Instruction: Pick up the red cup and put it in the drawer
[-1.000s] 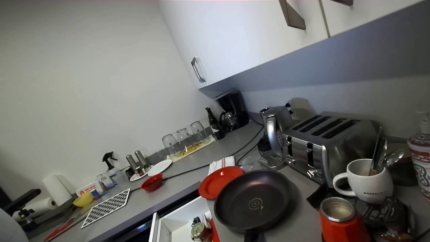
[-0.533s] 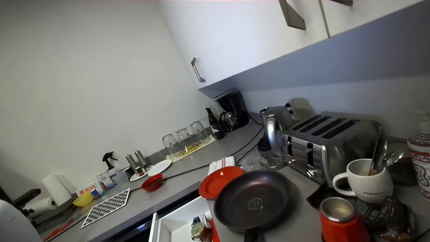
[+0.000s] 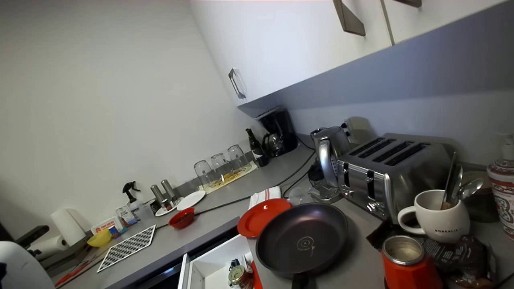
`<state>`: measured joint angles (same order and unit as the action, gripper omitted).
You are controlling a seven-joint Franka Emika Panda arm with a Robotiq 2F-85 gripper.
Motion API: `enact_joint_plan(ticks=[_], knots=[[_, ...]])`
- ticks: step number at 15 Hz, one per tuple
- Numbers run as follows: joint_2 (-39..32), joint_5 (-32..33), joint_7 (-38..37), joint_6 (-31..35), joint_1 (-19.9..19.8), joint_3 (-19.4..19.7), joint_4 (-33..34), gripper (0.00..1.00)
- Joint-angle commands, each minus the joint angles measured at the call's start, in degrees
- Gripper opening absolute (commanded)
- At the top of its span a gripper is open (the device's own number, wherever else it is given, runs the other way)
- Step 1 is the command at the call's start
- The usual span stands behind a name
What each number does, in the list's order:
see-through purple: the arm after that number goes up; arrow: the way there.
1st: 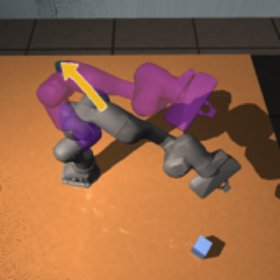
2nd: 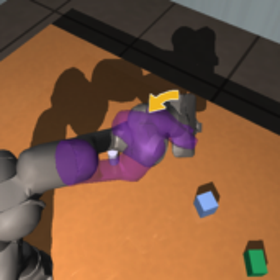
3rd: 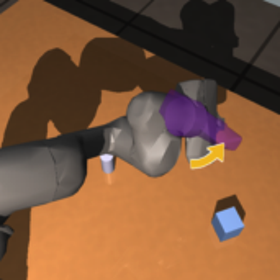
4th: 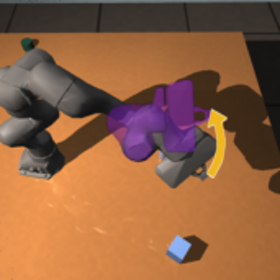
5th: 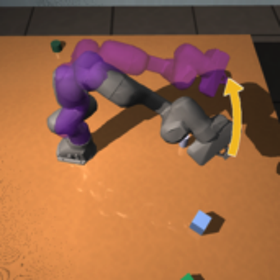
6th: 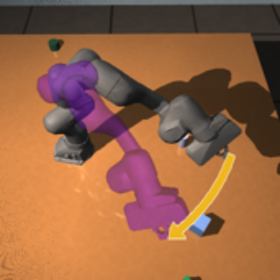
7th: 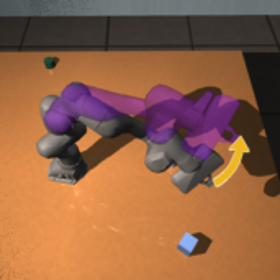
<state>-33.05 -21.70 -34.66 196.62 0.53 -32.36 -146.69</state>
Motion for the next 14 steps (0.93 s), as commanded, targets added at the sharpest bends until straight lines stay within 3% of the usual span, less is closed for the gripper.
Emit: enact_joint_plan(ticks=[1,4,9,14], knots=[[4.2,-0.3,0.2,-4.3,5.2,4.8,-0.6,1.0],[7.1,-1.4,1.5,-6.5,10.9,10.4,-1.1,1.0],[9.4,-3.3,3.3,-7.2,24.0,22.8,-1.1,1.0],[8.4,-4.8,3.8,-7.0,31.9,29.4,-0.1,1.0]])
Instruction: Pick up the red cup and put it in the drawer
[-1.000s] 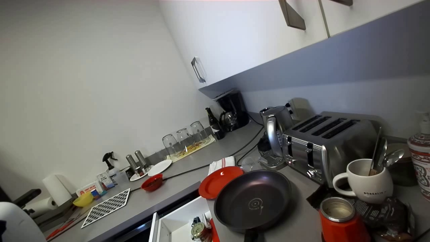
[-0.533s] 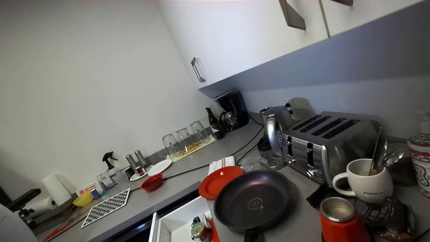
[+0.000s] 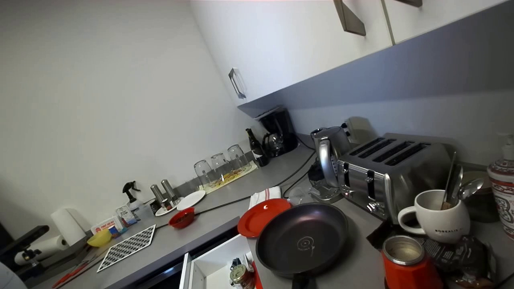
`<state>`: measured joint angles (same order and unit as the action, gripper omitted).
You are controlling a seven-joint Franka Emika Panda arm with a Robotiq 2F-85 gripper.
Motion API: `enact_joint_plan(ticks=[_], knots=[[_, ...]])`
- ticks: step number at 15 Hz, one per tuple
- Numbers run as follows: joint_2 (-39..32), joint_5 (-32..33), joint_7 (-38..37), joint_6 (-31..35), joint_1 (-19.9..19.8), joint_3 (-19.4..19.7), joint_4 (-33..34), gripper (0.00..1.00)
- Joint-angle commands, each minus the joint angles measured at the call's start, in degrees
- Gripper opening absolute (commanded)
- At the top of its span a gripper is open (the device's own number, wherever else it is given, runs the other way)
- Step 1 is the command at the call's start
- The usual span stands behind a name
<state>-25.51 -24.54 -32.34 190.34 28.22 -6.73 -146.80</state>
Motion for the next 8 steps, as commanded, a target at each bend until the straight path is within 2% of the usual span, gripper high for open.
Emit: enact_joint_plan(ticks=[1,4,8], knots=[[0.8,-2.2,1.4,-0.7,5.2,4.7,0.0,1.0],[0.9,-2.6,1.4,-0.5,6.7,6.1,0.0,1.0],[1.7,-1.7,1.5,-0.5,3.7,4.6,0.1,1.0]])
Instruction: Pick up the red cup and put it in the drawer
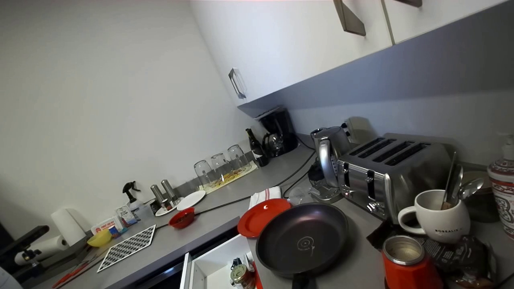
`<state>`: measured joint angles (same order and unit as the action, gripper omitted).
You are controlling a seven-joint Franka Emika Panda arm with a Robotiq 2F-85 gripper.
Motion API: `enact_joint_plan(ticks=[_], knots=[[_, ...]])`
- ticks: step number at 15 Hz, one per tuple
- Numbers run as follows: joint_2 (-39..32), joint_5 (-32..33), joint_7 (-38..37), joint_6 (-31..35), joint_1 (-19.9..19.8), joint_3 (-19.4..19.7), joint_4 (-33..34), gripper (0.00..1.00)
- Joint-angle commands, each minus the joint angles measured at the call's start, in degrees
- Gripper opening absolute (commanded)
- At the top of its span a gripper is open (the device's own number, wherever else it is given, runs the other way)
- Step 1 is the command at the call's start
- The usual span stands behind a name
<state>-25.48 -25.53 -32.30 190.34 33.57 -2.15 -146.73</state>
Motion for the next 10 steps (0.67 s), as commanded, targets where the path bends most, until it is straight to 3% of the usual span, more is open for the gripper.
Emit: enact_joint_plan(ticks=[1,10], knots=[[1.8,-0.6,1.4,-0.6,-2.5,-0.2,0.1,1.0],[3.4,1.3,4.6,-5.7,-10.4,0.5,4.5,1.0]])
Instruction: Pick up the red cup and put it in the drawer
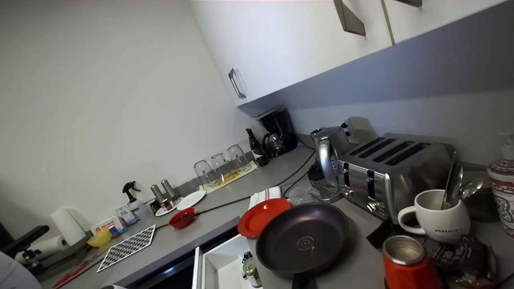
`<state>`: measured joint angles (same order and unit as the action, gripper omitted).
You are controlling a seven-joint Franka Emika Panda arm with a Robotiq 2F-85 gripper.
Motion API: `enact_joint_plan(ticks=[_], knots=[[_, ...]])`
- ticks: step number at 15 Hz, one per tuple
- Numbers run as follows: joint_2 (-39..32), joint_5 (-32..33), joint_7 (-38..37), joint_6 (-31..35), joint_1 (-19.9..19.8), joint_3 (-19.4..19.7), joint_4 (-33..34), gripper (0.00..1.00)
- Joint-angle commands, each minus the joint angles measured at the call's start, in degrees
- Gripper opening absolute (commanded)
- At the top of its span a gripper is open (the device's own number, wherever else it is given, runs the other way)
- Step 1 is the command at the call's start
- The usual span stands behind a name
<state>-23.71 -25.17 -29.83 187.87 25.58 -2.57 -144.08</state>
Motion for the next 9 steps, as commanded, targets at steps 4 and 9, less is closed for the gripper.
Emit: enact_joint_plan(ticks=[4,9], knots=[[2.1,2.8,2.6,-7.1,-4.6,2.7,4.5,1.0],[2.3,5.2,2.9,-10.0,-7.6,3.4,7.0,1.0]])
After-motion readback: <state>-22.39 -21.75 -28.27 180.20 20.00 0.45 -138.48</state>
